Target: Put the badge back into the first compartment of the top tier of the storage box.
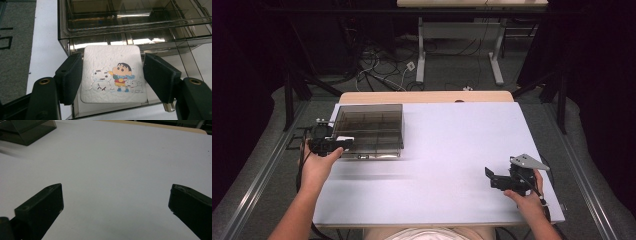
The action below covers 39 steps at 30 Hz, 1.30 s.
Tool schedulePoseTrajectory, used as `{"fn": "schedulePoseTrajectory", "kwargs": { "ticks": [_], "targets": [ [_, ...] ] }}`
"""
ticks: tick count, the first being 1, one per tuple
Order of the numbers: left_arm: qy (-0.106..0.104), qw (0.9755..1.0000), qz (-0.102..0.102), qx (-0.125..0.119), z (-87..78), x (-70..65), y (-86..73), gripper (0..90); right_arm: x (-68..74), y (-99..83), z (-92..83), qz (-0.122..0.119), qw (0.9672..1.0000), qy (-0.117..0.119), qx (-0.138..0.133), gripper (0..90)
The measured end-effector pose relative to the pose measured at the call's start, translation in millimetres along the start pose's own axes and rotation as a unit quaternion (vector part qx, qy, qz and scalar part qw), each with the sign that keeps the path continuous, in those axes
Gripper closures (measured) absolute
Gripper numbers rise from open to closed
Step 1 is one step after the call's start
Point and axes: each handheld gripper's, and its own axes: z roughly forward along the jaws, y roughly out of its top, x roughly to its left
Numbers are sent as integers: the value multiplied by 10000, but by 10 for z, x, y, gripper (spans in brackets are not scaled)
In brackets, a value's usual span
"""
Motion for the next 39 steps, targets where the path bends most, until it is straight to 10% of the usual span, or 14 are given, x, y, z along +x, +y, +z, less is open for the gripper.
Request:
{"fn": "schedulePoseTrajectory", "kwargs": {
  "ticks": [39],
  "targets": [
    [-45,9989,46,-456,-63,62,-47,55,11,-6,1,-43,10000,20,-6,0]
  ]
}}
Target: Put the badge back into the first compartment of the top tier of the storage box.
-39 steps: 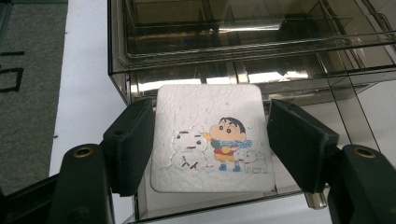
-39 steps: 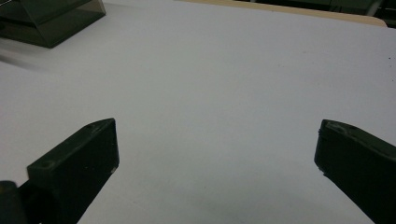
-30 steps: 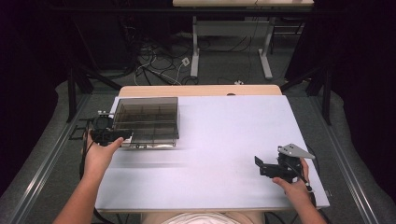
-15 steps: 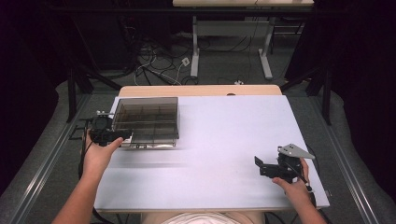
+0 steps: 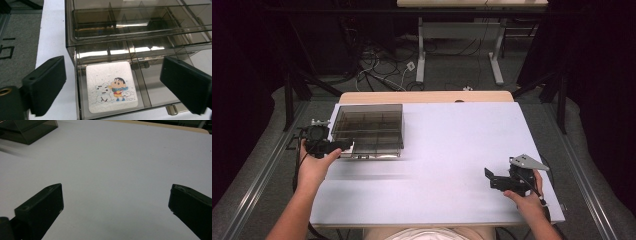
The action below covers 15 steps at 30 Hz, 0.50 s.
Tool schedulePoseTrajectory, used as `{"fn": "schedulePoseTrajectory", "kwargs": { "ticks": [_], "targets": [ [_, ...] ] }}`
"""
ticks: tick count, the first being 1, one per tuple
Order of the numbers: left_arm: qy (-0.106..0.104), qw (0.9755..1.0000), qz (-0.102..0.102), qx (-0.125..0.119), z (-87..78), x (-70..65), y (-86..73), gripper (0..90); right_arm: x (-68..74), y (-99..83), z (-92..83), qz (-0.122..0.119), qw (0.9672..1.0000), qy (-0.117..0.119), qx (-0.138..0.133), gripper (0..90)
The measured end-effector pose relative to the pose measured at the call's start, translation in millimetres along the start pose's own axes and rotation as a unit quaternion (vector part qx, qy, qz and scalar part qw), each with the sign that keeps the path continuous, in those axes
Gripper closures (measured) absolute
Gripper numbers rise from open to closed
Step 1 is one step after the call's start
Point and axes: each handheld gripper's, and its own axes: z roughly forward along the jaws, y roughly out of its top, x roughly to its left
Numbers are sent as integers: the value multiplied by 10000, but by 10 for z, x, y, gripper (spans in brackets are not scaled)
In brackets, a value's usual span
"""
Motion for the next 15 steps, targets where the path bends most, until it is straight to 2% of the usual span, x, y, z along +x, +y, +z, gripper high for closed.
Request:
{"fn": "schedulePoseTrajectory", "kwargs": {
  "ticks": [4,10,15],
  "targets": [
    [-76,10000,-18,-34,-33,0,-1,7,7,0,-2,27,10000,-7,26,0],
    [-109,9999,-4,-103,-95,-21,-2,5,8,-1,3,42,10000,27,12,0],
    [-177,9997,88,-146,-150,-45,0,5,9,-1,1,31,10000,24,12,0]
  ]
}}
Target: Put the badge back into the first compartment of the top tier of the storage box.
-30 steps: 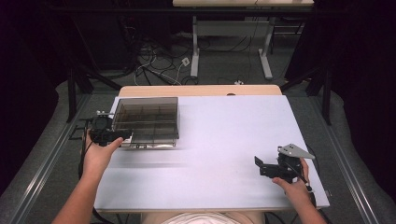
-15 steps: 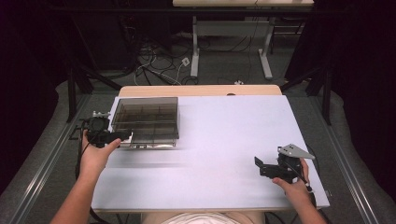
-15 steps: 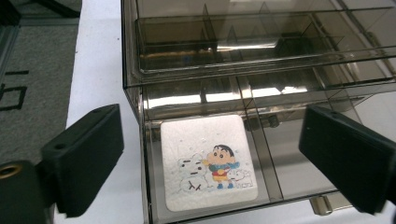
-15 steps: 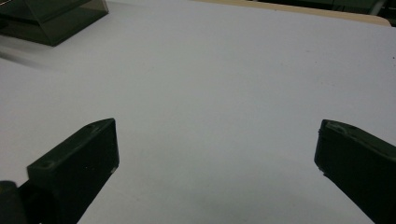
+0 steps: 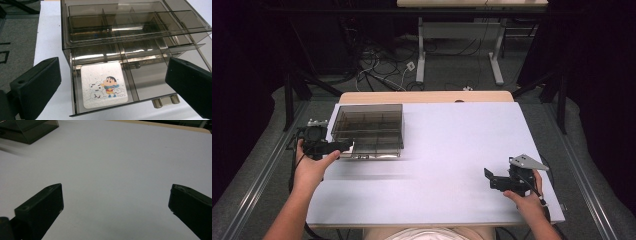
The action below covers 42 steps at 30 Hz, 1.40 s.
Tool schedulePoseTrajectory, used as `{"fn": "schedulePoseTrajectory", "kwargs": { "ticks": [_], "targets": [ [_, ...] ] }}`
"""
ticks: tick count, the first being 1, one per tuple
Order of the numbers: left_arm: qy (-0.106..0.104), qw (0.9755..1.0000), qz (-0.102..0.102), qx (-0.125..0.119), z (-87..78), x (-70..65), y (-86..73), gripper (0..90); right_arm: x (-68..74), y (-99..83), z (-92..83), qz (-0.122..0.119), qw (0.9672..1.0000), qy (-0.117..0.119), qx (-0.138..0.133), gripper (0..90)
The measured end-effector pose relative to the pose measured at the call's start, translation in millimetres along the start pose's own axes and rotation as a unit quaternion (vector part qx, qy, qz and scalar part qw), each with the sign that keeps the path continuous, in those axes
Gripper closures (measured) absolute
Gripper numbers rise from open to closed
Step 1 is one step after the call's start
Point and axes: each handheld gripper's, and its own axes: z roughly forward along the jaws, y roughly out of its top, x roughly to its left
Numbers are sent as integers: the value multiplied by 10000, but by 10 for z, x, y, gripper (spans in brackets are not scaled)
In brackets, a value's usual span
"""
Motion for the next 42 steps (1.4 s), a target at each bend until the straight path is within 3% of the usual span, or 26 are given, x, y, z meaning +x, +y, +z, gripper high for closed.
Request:
{"fn": "schedulePoseTrajectory", "kwargs": {
  "ticks": [12,26,42],
  "targets": [
    [-86,9995,302,-79,-151,-101,-20,5,3,1,-4,-21,10000,-17,25,0],
    [-212,9974,659,-184,-321,-264,-148,5,7,-1,-1,-41,10000,20,24,0],
    [-484,9958,761,-150,-343,-434,-425,7,8,-1,-6,0,10000,-8,31,0]
  ]
}}
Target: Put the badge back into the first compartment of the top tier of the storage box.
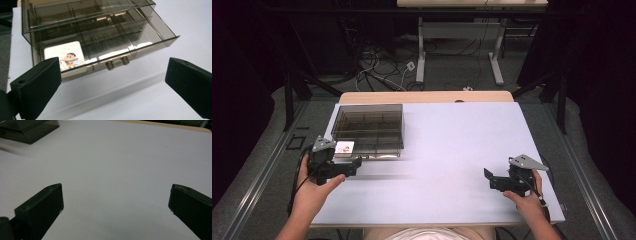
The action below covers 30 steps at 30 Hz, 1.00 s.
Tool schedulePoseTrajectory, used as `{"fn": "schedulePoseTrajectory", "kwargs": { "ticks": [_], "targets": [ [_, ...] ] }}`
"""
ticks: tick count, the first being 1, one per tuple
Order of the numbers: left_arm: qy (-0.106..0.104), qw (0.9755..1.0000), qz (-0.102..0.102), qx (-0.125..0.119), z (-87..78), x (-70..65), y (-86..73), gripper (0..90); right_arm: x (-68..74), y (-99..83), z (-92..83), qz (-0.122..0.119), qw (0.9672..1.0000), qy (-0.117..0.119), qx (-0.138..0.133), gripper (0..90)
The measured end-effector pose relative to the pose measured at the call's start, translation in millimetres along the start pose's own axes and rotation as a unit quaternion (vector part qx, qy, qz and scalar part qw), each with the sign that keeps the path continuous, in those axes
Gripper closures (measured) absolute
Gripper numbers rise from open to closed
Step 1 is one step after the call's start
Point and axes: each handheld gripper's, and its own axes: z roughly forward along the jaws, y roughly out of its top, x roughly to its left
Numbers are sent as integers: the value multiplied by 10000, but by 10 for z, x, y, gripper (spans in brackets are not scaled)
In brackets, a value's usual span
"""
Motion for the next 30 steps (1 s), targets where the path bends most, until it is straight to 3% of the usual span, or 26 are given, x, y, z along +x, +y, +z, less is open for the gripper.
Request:
{"fn": "schedulePoseTrajectory", "kwargs": {
  "ticks": [14,17,30],
  "targets": [
    [-214,9997,132,54,79,-195,-142,8,-2,0,-4,10,10000,32,17,0],
    [-245,9993,244,108,105,-234,-161,8,-2,0,-4,8,10000,33,10,0],
    [-620,9977,266,108,311,-468,-230,16,-3,-1,-2,7,10000,13,0,0]
  ]
}}
